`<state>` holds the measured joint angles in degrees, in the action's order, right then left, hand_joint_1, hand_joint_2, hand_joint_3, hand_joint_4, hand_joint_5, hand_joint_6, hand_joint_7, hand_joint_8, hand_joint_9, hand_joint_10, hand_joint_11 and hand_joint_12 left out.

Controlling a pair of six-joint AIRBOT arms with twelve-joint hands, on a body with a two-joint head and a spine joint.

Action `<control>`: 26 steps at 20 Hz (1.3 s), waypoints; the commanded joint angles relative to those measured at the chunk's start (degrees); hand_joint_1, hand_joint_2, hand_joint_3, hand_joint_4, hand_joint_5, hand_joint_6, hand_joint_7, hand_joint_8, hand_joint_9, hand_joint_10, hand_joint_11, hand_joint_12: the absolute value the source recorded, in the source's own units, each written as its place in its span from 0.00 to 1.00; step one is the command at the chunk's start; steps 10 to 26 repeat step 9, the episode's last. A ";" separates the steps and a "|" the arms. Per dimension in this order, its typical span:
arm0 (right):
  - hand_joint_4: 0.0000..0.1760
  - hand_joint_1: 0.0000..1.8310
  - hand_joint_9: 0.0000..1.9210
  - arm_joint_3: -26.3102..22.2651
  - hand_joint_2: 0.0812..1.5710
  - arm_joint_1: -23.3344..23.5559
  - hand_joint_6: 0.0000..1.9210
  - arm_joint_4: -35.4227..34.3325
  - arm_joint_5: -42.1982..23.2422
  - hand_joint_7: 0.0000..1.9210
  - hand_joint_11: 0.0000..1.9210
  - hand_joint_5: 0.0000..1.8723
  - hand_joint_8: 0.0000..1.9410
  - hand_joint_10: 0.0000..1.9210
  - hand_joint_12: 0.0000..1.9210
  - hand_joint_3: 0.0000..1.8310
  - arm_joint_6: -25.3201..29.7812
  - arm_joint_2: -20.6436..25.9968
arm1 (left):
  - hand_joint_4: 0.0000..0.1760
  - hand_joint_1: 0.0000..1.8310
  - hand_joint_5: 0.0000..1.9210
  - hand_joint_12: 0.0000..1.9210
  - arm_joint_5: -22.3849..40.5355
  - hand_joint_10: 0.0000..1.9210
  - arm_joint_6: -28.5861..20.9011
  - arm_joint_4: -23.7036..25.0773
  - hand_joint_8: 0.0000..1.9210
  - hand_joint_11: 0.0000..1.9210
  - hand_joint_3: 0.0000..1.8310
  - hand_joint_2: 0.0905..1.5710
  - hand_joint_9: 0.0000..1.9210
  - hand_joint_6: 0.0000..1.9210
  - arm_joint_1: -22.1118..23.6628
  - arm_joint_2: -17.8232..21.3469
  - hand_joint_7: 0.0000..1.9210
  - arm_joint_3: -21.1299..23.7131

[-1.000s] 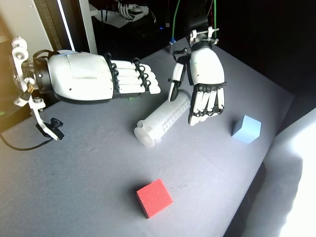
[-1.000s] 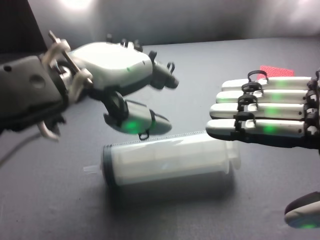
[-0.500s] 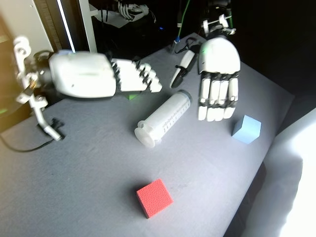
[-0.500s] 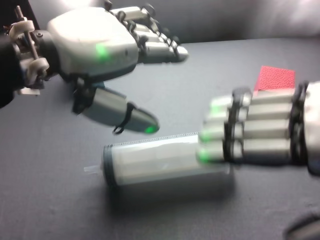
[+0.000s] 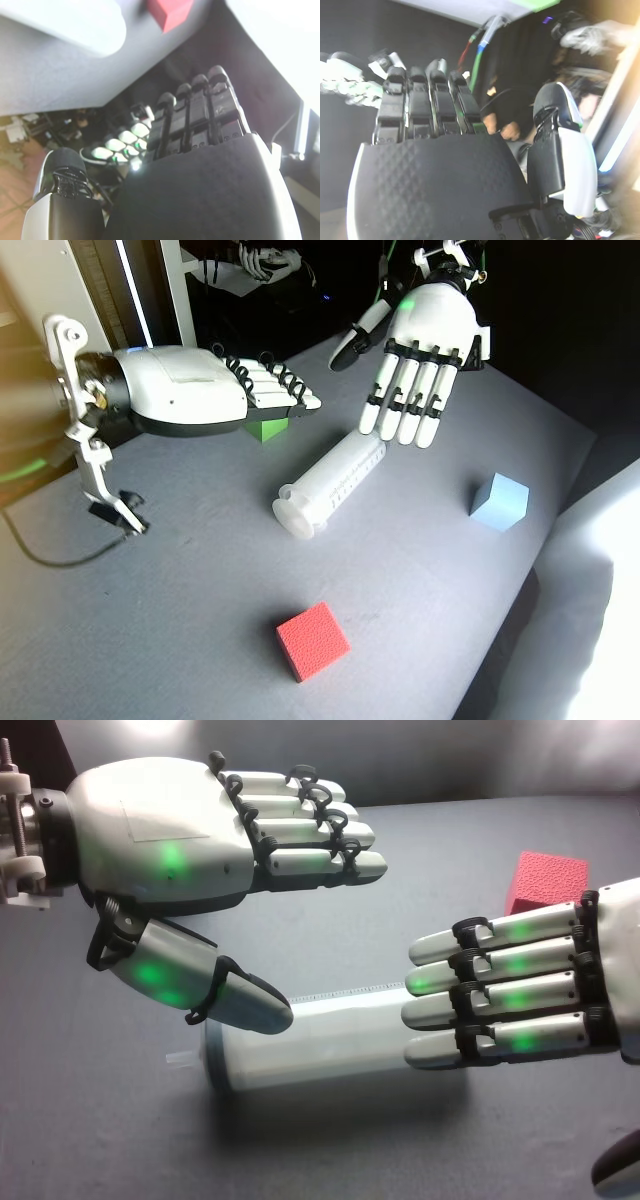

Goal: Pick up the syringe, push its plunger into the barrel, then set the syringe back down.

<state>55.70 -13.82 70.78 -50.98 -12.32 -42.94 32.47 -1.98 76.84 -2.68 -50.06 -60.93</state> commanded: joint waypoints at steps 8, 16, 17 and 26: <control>0.00 0.00 0.00 1.58 0.72 4.99 0.00 -5.94 -8.93 0.00 0.00 0.00 0.00 0.00 0.00 0.00 -4.37 -0.05 | 0.00 0.00 0.06 0.03 2.30 0.00 0.38 -3.91 0.01 0.03 0.00 0.73 0.05 0.00 1.39 0.66 0.07 0.53; 0.00 0.00 0.00 1.64 0.71 5.10 0.00 -5.94 -8.91 0.00 0.00 0.00 0.00 0.00 0.00 0.00 -4.53 -0.05 | 0.00 0.00 0.09 0.03 2.30 0.01 0.37 -3.91 0.01 0.04 0.00 0.73 0.07 0.01 1.42 0.67 0.08 0.56; 0.00 0.00 0.00 1.64 0.71 5.10 0.00 -5.94 -8.91 0.00 0.00 0.00 0.00 0.00 0.00 0.00 -4.53 -0.05 | 0.00 0.00 0.09 0.03 2.30 0.01 0.37 -3.91 0.01 0.04 0.00 0.73 0.07 0.01 1.42 0.67 0.08 0.56; 0.00 0.00 0.00 1.64 0.71 5.10 0.00 -5.94 -8.91 0.00 0.00 0.00 0.00 0.00 0.00 0.00 -4.53 -0.05 | 0.00 0.00 0.09 0.03 2.30 0.01 0.37 -3.91 0.01 0.04 0.00 0.73 0.07 0.01 1.42 0.67 0.08 0.56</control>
